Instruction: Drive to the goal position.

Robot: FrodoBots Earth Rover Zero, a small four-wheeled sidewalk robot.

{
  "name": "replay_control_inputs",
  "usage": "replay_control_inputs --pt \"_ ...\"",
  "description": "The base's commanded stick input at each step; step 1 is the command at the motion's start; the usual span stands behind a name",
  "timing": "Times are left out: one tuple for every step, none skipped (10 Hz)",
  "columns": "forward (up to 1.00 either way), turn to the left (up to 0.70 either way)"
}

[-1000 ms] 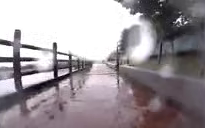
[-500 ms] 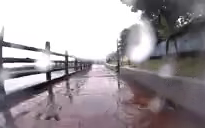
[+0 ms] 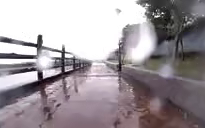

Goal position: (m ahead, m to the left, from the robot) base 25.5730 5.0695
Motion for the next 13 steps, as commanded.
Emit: replay_control_inputs --pt "1.0 0.0" --pt "1.0 0.0" --pt "1.0 0.0" --pt "1.0 0.0" --pt "1.0 0.0" --pt "1.0 0.0" --pt "1.0 0.0" --pt "1.0 0.01" --pt "1.0 0.12" --pt "1.0 0.28" --pt "1.0 0.26" --pt "1.0 0.09" --pt "1.0 0.0"
